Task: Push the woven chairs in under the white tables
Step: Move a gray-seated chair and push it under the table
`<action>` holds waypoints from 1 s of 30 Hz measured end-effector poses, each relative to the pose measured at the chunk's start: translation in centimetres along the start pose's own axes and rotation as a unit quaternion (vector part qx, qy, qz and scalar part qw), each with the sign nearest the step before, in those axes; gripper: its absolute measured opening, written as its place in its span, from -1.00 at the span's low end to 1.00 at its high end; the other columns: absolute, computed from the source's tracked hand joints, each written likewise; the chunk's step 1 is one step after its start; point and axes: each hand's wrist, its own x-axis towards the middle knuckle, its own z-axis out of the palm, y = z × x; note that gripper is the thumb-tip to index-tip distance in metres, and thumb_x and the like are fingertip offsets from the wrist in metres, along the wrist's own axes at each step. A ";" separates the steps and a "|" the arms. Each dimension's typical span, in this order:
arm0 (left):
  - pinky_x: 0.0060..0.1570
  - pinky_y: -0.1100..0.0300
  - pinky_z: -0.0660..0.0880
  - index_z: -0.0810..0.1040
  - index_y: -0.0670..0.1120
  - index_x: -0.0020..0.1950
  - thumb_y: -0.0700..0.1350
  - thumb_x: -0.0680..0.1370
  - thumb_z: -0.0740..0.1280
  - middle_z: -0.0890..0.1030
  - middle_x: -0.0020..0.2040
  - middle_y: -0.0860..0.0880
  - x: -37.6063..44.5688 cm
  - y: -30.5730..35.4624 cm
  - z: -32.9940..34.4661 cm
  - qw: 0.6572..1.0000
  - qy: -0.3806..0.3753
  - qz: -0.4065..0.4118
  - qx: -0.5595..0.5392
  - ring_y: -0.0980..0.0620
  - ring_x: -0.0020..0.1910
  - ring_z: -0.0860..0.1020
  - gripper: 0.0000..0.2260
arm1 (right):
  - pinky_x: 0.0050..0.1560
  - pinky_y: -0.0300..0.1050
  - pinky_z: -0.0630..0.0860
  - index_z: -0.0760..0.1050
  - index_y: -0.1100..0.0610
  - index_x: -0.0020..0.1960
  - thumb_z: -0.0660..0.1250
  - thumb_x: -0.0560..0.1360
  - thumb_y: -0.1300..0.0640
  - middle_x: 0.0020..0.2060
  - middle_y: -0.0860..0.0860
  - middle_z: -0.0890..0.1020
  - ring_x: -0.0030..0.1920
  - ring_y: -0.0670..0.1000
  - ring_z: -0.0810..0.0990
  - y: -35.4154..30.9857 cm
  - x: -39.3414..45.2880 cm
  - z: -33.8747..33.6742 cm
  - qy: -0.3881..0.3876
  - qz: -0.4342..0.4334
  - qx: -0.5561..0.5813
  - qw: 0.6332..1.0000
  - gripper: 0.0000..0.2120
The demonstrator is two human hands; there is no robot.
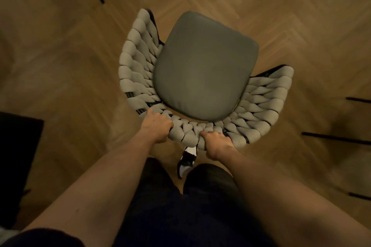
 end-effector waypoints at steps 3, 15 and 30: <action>0.27 -0.14 0.25 0.57 0.10 0.17 -0.05 0.54 0.31 0.59 0.07 0.00 -1.7 3.2 1.4 0.999 -0.003 -0.032 -0.030 -0.06 0.11 0.56 -0.78 | 0.25 0.19 0.49 0.21 -0.07 0.53 0.31 0.51 0.21 0.39 0.06 0.46 0.38 0.19 0.44 1.6 -1.2 1.3 -0.009 -0.020 -0.036 0.999 -0.36; 0.22 -0.11 0.29 0.59 0.10 0.13 0.03 0.53 0.31 0.62 0.04 0.02 -9.3 16.3 8.1 0.968 0.000 -0.170 -0.183 -0.04 0.08 0.56 -0.81 | 0.33 0.16 0.43 0.14 -0.17 0.57 0.30 0.50 0.21 0.42 0.02 0.45 0.40 0.16 0.43 6.2 -5.6 6.7 -0.034 -0.102 -0.210 0.972 -0.27; 0.38 -0.25 0.11 0.56 0.11 0.20 -0.03 0.54 0.30 0.60 0.06 0.01 -13.8 36.7 12.9 0.820 -0.048 -0.360 -0.443 -0.07 0.12 0.56 -0.76 | 0.42 0.16 0.35 0.12 -0.14 0.59 0.31 0.56 0.17 0.49 0.05 0.37 0.47 0.17 0.34 11.2 -9.3 10.6 -0.090 -0.240 -0.488 0.835 -0.31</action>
